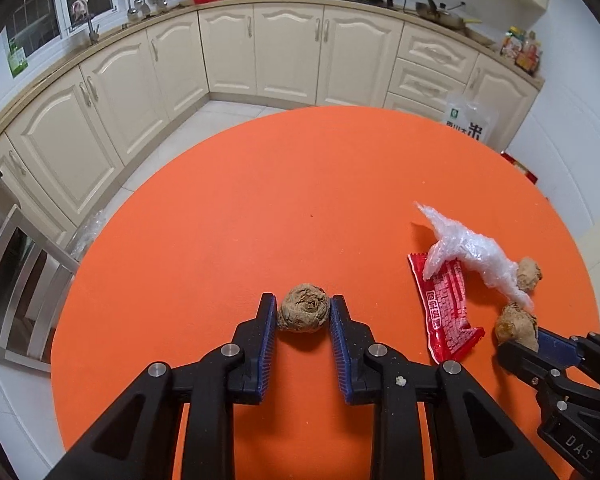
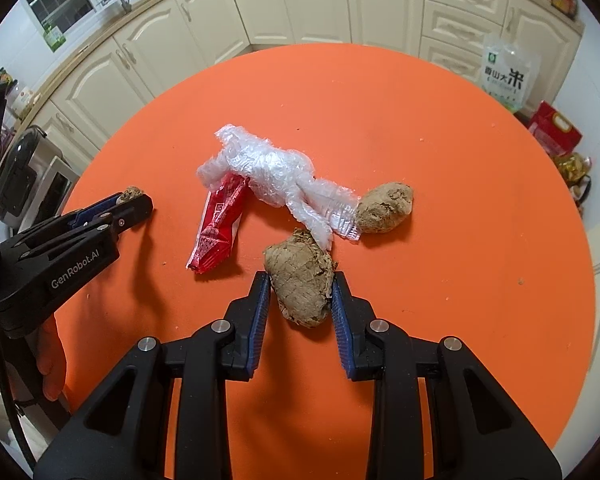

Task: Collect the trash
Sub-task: 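Grasp a brown lump with the right gripper, then grasp a small brown lump with the left gripper while the right holds its lump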

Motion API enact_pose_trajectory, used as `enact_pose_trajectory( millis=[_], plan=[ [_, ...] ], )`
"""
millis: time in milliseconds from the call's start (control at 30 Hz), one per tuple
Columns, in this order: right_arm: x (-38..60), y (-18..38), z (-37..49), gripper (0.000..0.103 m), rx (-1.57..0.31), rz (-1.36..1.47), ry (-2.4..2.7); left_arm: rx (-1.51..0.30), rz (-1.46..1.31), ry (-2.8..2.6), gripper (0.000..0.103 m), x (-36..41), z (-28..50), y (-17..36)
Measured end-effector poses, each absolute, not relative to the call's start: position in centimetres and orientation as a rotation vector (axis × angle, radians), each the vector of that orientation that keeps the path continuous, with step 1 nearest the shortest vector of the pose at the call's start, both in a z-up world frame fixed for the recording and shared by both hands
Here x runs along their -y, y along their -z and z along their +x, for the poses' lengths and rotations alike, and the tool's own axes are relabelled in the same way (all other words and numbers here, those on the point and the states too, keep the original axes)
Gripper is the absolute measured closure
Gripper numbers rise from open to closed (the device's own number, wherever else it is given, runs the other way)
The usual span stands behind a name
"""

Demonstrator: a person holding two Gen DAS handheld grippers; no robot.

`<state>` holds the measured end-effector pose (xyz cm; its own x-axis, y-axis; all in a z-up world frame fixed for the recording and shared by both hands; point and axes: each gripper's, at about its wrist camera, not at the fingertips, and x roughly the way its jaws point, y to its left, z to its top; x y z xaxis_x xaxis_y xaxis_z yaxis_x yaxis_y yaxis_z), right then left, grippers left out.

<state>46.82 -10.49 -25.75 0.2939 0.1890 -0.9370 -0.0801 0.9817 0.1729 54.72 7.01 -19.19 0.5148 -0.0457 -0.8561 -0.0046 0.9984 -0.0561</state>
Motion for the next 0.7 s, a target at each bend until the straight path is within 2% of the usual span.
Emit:
enact_pose_trajectory(
  millis=[300,700],
  plan=[
    [10.7,24.4,45.5,0.075,-1.249,0.100,-0.166,-1.002,-0.017,-0.004,0.080,-3.3,52.5,19.2],
    [12.2,19.1,39.2,0.075,-1.168,0.098,-0.118,-0.893,0.021,0.033,0.080,1.3,38.7,16.1]
  ],
)
